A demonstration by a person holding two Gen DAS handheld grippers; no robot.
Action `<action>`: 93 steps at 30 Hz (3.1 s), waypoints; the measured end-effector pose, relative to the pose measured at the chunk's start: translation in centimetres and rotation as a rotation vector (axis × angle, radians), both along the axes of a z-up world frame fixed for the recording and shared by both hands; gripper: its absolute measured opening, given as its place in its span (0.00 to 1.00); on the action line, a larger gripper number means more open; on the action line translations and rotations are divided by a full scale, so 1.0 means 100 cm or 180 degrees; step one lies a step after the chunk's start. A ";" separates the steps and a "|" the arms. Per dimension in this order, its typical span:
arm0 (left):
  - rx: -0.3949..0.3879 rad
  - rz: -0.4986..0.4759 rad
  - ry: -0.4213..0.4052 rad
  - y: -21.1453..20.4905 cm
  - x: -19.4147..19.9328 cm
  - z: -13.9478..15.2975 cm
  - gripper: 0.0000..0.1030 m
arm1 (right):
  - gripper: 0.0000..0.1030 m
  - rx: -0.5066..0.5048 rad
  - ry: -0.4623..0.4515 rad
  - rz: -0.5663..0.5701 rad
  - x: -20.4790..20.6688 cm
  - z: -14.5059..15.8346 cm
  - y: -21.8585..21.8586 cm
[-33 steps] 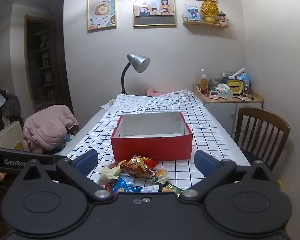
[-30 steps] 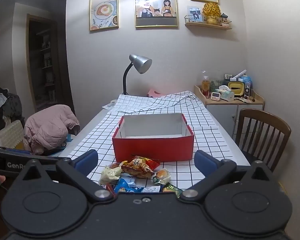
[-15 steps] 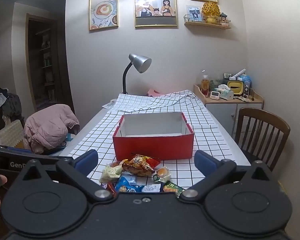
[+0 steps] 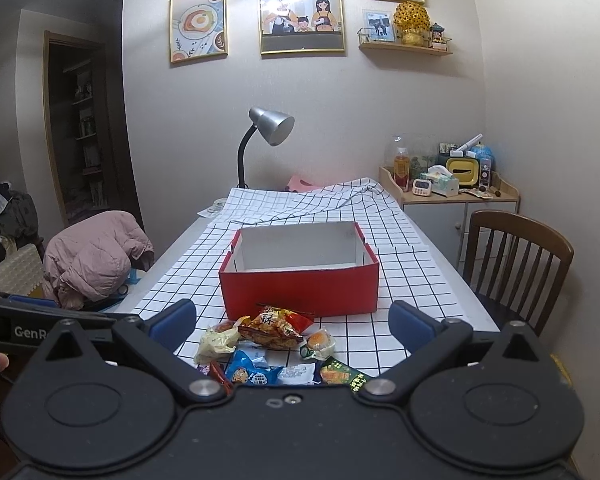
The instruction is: Organize snacks
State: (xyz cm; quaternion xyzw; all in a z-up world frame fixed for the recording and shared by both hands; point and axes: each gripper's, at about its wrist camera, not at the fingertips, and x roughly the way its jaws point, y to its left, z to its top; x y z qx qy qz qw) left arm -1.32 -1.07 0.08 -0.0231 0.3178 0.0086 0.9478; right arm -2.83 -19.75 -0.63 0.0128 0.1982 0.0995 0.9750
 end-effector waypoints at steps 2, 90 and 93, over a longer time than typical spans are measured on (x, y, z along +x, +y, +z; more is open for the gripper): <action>0.0011 0.0003 -0.0002 -0.001 -0.001 0.001 0.97 | 0.99 0.0005 -0.0009 0.0002 -0.001 0.000 0.001; -0.0121 -0.0190 0.1063 0.004 0.101 -0.117 0.91 | 0.75 -0.0448 0.1122 0.1457 0.149 -0.113 -0.004; -0.0061 -0.0259 0.1094 0.003 0.103 -0.127 0.89 | 0.73 -0.0465 0.1282 0.1664 0.170 -0.124 0.005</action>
